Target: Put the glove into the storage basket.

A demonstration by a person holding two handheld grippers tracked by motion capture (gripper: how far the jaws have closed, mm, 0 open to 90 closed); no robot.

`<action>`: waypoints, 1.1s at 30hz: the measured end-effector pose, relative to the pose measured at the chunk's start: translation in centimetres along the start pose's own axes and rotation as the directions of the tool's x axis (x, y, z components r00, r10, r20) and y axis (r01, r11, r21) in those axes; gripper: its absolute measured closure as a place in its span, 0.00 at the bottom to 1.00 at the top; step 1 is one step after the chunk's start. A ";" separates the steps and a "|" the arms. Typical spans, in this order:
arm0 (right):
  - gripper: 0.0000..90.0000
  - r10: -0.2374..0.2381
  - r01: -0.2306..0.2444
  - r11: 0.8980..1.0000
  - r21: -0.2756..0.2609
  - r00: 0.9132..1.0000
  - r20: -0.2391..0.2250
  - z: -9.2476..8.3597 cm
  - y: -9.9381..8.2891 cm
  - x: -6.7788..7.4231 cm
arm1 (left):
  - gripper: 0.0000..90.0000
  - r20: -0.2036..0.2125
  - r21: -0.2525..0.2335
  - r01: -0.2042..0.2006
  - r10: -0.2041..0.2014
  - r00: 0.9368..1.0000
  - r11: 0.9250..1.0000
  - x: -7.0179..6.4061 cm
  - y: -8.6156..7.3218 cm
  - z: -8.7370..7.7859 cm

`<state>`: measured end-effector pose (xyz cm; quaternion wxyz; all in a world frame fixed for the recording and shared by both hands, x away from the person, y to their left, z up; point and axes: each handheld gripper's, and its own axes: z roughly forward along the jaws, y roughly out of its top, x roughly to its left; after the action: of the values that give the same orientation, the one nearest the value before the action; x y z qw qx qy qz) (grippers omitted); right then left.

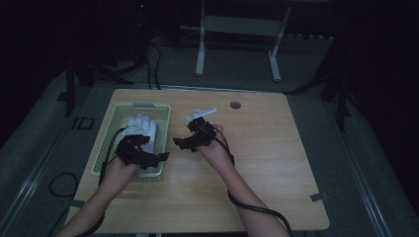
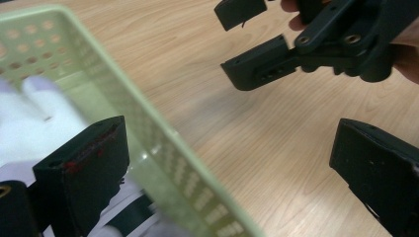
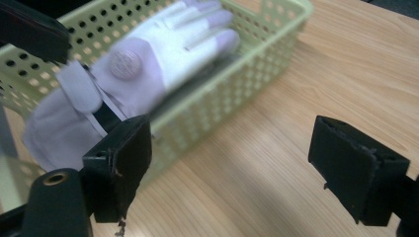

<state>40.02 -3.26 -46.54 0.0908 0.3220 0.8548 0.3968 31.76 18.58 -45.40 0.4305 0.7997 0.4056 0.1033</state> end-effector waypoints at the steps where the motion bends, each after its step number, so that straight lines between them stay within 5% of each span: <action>1: 0.19 0.001 -0.001 1.000 0.000 1.000 0.002 -0.3 -0.3 -0.3 | 0.02 0.009 -0.006 -0.002 0.002 1.000 1.000 -0.4 0.2 0.2; 18: 0.18 0.026 -0.026 1.000 -0.004 0.999 0.032 -4.3 -4.5 -3.9 | 0.02 0.142 -0.013 -0.091 0.092 0.986 0.996 -6.0 1.2 4.7; 33: 0.18 0.050 -0.050 0.999 -0.008 0.998 0.041 -5.7 -8.8 -5.4 | 0.02 0.220 -0.005 -0.140 0.138 0.966 0.990 -9.0 -0.8 8.3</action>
<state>37.70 -14.31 -49.76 0.0996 0.3511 0.8430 0.3951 29.69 7.17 -49.44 0.4603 0.8348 0.2991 0.0420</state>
